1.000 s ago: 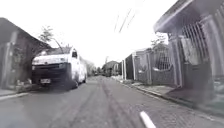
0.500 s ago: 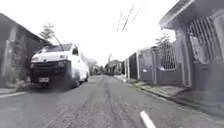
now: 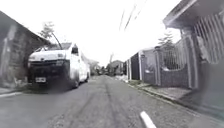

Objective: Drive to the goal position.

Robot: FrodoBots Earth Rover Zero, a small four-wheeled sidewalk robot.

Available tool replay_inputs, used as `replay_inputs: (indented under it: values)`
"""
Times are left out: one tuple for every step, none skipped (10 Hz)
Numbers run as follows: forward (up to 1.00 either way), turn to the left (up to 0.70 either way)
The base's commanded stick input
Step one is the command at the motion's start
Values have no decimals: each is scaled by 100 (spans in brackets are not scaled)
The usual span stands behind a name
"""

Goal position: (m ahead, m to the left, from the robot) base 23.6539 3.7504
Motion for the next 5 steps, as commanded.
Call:
replay_inputs:
  values:
    - [50, 0]
    - [50, 0]
    - [50, 0]
    - [50, 0]
    - [50, -15]
